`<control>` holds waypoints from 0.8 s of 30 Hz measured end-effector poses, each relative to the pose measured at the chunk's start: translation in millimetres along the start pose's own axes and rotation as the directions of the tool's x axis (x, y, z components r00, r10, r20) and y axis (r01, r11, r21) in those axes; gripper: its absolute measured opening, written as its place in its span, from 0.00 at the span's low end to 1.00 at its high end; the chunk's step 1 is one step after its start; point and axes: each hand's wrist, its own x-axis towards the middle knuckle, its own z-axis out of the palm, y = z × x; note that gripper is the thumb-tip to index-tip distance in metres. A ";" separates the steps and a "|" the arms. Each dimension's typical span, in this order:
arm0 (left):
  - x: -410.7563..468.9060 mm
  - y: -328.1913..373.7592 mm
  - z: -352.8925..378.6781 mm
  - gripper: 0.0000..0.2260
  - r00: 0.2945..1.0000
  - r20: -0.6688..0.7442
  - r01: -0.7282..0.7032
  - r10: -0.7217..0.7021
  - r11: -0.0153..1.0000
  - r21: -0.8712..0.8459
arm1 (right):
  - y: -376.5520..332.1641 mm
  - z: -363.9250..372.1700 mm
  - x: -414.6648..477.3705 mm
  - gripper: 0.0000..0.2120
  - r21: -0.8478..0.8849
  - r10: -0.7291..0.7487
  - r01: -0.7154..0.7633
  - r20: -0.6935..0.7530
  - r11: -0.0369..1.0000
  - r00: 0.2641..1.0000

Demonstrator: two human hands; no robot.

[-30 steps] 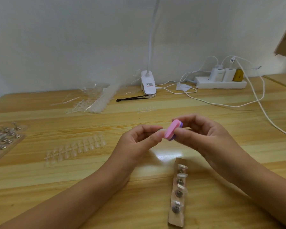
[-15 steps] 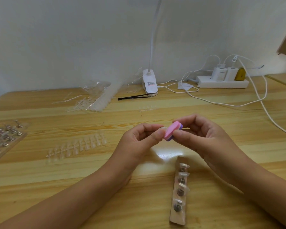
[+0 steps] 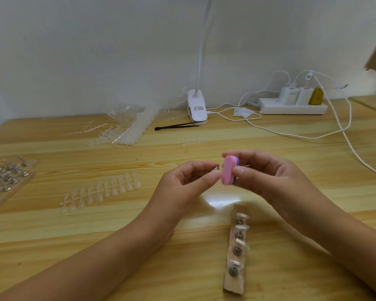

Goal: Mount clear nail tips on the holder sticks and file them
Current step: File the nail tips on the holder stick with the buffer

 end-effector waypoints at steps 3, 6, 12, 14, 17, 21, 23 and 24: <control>-1.5 1.3 0.0 0.11 0.999 0.040 -0.009 0.008 1.000 0.014 | -1.6 -1.5 -0.8 0.13 -0.091 0.042 -0.032 0.112 0.995 0.993; -0.4 1.4 -0.8 0.12 1.000 0.012 0.002 -0.002 1.000 0.019 | -2.3 -4.6 -0.4 0.13 -0.065 0.013 -0.009 0.058 0.998 0.998; 0.3 -0.6 -0.9 0.13 0.999 0.006 0.037 -0.037 0.999 0.024 | 1.2 -5.6 0.7 0.17 -0.040 0.000 0.002 0.041 0.999 0.999; 0.5 -0.7 -0.9 0.13 0.999 0.014 0.049 -0.049 0.998 0.034 | 0.6 -6.4 0.8 0.14 -0.052 0.013 -0.010 0.059 0.999 0.998; 0.4 0.6 -1.0 0.13 0.998 0.030 0.047 -0.048 0.998 0.033 | 1.9 -6.2 0.5 0.13 -0.077 0.023 -0.016 0.080 0.997 0.996; -0.4 1.3 -1.6 0.14 0.997 0.059 0.037 -0.040 0.998 0.048 | -0.3 -7.7 1.5 0.14 -0.071 -0.008 0.011 0.032 0.997 0.999; -0.7 1.3 -1.3 0.13 0.997 0.069 0.038 -0.042 0.998 0.054 | -2.6 -8.7 0.9 0.14 -0.088 0.008 -0.003 0.059 0.996 0.998; -0.6 1.4 -1.2 0.13 0.997 0.067 0.041 -0.045 0.998 0.053 | -3.5 -9.3 0.8 0.15 -0.085 0.002 0.002 0.046 0.996 0.999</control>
